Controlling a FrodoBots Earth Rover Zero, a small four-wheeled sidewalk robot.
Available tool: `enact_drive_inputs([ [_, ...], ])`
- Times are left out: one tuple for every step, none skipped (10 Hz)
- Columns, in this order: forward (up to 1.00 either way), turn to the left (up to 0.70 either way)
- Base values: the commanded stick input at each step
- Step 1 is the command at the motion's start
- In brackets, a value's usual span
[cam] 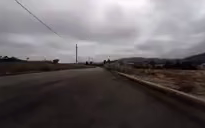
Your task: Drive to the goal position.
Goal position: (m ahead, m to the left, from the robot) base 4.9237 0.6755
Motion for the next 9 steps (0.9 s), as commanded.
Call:
enact_drive_inputs([
  [0.7,0.0],
  [0.7,0.0],
  [0.7,0.0],
  [0.7,0.0],
  [0.7,0.0],
  [0.7,0.0],
  [0.7,0.0],
  [0.7,0.0],
  [0.7,0.0],
])
